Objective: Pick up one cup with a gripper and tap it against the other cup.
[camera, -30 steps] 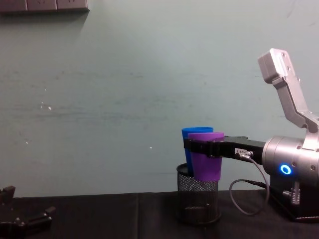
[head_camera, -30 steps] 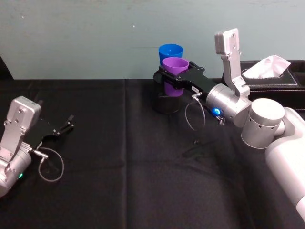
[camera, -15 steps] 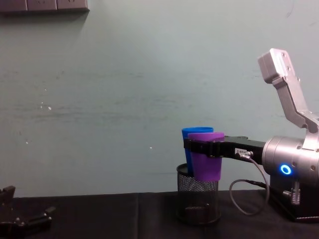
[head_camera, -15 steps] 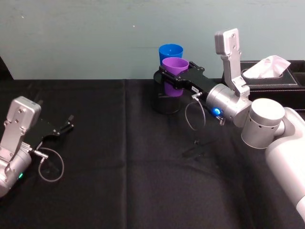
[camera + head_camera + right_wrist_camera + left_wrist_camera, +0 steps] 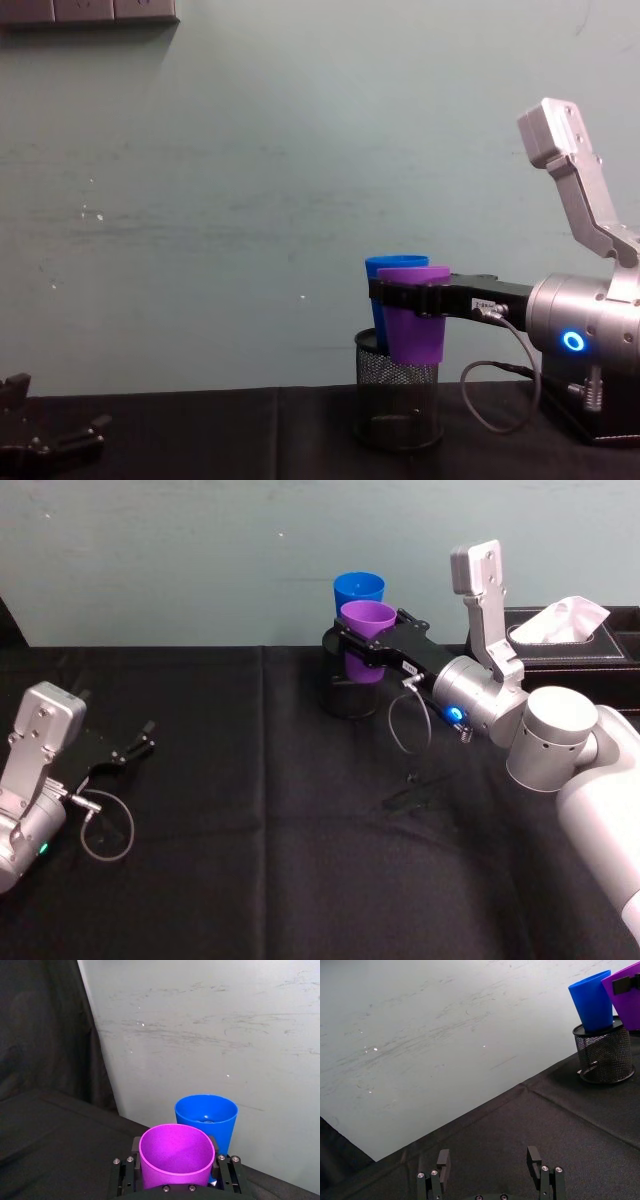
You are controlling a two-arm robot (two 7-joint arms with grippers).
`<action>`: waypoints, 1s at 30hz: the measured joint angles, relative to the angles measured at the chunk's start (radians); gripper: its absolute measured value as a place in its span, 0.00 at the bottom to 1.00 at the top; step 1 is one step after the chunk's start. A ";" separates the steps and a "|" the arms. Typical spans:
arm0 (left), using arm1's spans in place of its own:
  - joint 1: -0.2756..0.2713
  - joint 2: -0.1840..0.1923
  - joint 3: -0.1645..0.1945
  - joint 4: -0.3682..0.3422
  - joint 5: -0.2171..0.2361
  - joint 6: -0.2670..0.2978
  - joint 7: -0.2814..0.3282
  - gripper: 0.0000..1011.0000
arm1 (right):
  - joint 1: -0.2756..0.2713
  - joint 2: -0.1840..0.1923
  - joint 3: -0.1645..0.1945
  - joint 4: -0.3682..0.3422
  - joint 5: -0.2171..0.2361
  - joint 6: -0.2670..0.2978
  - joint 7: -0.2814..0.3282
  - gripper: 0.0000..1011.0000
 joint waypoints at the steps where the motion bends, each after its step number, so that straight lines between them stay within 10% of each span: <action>1: 0.000 0.000 0.000 0.000 0.000 0.000 0.000 0.99 | 0.000 0.000 0.000 0.000 0.000 0.000 0.000 0.74; 30: 0.000 0.000 0.000 0.000 0.000 0.000 0.000 0.99 | 0.000 0.000 0.000 0.000 0.000 0.000 0.000 0.74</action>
